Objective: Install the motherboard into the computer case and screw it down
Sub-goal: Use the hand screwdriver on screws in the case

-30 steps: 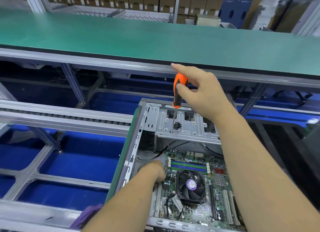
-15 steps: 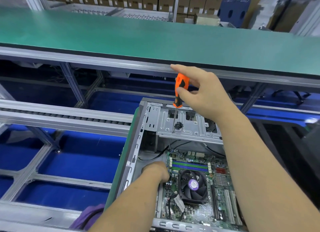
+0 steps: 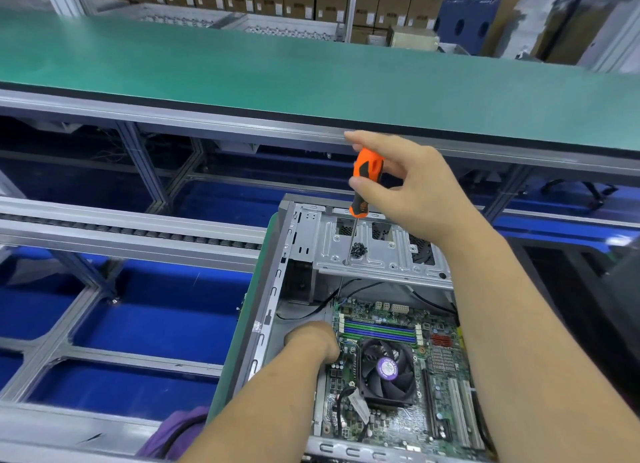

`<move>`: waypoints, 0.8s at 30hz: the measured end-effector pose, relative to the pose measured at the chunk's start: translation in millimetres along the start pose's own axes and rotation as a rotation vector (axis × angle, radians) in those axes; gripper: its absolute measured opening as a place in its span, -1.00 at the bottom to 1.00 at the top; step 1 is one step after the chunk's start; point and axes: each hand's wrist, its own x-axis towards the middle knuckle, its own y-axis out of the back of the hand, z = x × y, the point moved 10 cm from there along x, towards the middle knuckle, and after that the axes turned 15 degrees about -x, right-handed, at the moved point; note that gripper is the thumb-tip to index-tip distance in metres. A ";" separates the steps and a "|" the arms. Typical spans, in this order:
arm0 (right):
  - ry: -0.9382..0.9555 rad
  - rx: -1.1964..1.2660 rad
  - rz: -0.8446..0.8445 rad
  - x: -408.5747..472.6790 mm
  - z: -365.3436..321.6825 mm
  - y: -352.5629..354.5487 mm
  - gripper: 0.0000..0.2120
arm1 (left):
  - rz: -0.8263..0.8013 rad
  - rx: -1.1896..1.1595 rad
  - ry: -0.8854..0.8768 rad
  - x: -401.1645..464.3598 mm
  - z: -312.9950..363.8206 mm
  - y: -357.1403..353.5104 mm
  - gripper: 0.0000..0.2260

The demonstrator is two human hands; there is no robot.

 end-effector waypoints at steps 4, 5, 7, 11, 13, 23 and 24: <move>-0.011 -0.065 0.033 1.5 2.2 2.8 -0.54 | 0.004 -0.013 0.013 0.0 -1.2 0.3 -0.81; -0.023 -0.085 0.046 2.2 3.2 4.7 -0.55 | 0.002 -0.015 0.015 -0.8 -1.2 0.1 -0.81; -0.035 -0.045 0.033 2.0 4.6 4.3 -0.56 | 0.000 -0.014 0.017 -2.0 -0.8 0.2 -0.83; -0.023 -0.053 0.030 0.6 3.2 3.5 -0.58 | 0.001 -0.019 0.014 -2.4 -0.7 1.6 -0.86; -0.044 -0.066 0.057 1.3 5.6 6.4 -0.64 | 0.002 -0.033 0.024 -1.2 -1.8 1.3 -0.86; -0.086 -0.045 0.068 0.5 10.2 7.9 -0.64 | 0.468 -0.357 -0.014 -3.4 -6.8 59.1 -0.77; -0.077 -0.030 0.052 0.1 9.0 6.9 -0.61 | 0.483 -0.399 -0.021 -3.0 -6.8 58.3 -0.77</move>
